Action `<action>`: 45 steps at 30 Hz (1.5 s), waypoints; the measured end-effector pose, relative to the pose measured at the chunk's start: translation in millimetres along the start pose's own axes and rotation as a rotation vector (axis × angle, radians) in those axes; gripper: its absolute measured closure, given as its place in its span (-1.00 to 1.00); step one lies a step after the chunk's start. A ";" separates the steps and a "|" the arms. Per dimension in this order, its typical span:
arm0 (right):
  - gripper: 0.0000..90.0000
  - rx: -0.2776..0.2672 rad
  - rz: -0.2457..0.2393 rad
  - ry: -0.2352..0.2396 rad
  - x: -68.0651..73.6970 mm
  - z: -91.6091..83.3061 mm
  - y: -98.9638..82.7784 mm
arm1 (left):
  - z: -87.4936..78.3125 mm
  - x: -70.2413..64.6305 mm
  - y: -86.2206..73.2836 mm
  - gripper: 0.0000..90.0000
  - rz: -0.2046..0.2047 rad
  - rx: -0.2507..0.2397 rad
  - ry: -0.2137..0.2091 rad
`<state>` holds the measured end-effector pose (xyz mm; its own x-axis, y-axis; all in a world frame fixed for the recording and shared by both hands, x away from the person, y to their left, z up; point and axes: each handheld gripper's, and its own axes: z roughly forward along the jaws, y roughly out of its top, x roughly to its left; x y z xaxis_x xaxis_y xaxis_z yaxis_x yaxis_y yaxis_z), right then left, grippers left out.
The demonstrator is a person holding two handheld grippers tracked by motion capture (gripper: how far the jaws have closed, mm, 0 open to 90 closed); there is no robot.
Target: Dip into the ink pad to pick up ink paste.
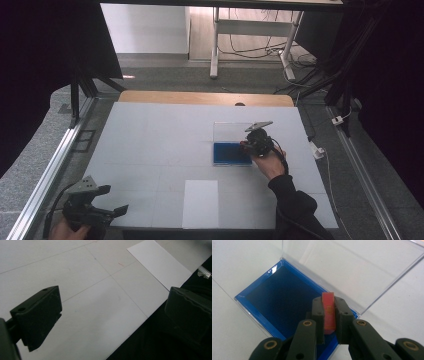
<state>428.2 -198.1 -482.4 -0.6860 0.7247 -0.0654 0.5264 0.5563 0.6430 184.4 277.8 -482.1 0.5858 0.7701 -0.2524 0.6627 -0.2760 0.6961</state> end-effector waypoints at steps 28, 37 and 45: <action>0.77 -0.093 -0.052 0.104 22.3 -11.1 15.4 | -0.1 -0.2 -0.2 -0.97 0.003 -0.001 0.001; 0.77 -0.081 -0.084 0.144 36.8 -3.3 19.1 | 0.0 -0.3 -0.1 -0.96 0.001 -0.001 0.002; 0.77 -0.068 -0.098 0.165 46.4 4.9 20.7 | -0.1 -0.4 -0.2 -0.96 0.001 -0.001 0.003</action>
<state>409.7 -150.9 -475.8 -0.8080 0.5892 -0.0078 0.4219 0.5877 0.6903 184.0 277.6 -482.1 0.5854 0.7714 -0.2497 0.6615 -0.2764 0.6971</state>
